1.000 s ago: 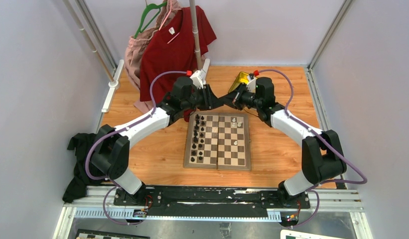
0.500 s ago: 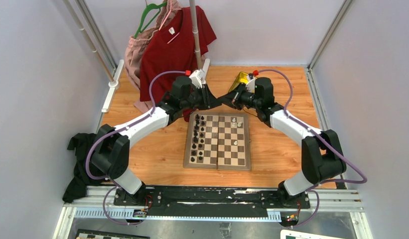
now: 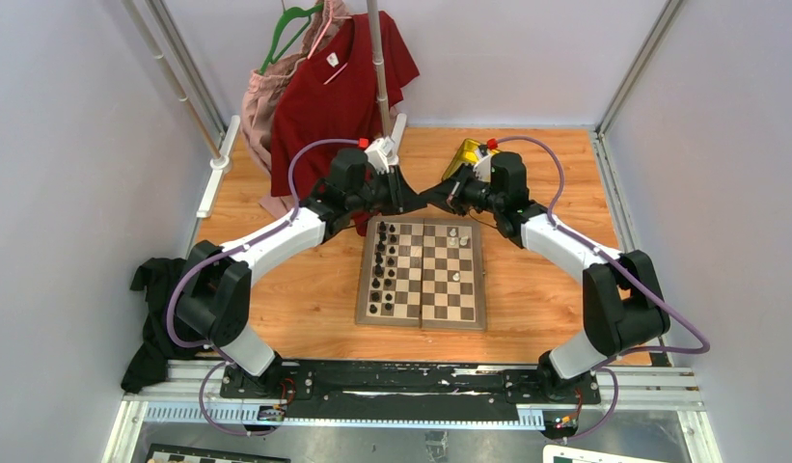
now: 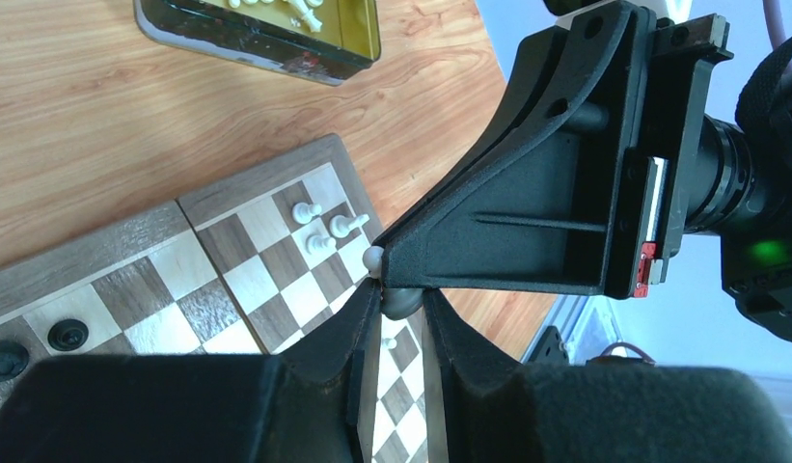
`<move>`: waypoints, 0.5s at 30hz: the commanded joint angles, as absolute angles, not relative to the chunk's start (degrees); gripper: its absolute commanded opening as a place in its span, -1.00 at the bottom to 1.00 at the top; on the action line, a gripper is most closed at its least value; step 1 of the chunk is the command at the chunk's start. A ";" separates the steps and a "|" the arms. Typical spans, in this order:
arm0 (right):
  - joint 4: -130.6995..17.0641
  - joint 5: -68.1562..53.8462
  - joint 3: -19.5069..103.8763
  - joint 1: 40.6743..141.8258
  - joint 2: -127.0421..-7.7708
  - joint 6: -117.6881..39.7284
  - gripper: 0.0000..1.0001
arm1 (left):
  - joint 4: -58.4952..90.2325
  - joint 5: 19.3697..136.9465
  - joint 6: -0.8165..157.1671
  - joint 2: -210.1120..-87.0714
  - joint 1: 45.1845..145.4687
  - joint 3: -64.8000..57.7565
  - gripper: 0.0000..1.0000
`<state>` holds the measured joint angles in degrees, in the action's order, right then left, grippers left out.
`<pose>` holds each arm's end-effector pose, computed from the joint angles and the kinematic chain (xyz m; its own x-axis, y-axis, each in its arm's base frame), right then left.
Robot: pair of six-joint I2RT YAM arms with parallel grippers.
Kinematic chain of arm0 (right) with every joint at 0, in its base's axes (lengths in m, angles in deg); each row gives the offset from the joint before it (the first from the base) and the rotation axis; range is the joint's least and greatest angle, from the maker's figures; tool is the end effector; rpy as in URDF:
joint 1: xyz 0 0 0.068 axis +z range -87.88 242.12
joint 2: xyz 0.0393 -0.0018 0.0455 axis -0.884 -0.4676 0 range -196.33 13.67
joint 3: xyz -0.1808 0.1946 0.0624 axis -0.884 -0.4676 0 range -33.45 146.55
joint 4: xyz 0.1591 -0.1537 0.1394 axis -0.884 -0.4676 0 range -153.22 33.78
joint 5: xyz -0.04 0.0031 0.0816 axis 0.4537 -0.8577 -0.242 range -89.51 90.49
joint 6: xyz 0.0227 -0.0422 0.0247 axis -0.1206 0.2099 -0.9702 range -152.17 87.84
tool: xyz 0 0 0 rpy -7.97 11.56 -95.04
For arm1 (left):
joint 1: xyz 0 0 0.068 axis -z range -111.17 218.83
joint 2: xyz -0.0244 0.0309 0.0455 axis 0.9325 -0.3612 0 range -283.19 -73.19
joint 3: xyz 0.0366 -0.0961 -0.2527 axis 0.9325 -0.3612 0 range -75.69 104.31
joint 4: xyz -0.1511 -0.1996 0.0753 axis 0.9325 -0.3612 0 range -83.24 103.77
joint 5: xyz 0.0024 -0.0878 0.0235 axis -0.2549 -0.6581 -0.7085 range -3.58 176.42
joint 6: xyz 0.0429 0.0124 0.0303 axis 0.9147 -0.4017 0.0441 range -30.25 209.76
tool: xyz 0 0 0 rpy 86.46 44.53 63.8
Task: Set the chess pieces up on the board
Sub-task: Pick up the chess piece from the storage box.
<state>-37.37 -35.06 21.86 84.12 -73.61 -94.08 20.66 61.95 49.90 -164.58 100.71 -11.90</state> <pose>0.3143 0.1492 0.2751 -0.8311 0.4385 -0.3421 -0.2050 0.3303 0.9213 0.3070 -0.2084 0.2794 -0.7494 -0.2207 -0.6242 0.4293 0.5558 -0.7119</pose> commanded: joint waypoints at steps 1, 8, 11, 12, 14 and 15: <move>-40.67 -41.30 20.60 86.95 -73.43 -93.04 -0.98 | 27.05 64.03 51.99 -163.54 98.39 -12.17 -0.68; -40.93 -41.78 20.69 86.92 -73.17 -92.65 -0.76 | 25.99 63.66 53.43 -163.56 97.93 -12.13 -0.71; -41.14 -41.95 20.64 86.97 -73.08 -92.33 -0.64 | 24.86 63.74 54.56 -163.52 97.87 -11.55 -0.72; -41.31 -41.96 20.69 86.94 -73.00 -92.22 -0.60 | 24.38 63.74 54.90 -163.56 97.84 -11.47 -0.72; -41.75 -42.04 20.82 86.92 -72.90 -91.90 -0.52 | 23.55 63.74 55.65 -163.54 97.77 -10.98 -0.73; -42.00 -42.12 20.86 86.98 -72.87 -91.73 -0.49 | 23.15 63.74 55.97 -163.54 97.75 -10.85 -0.74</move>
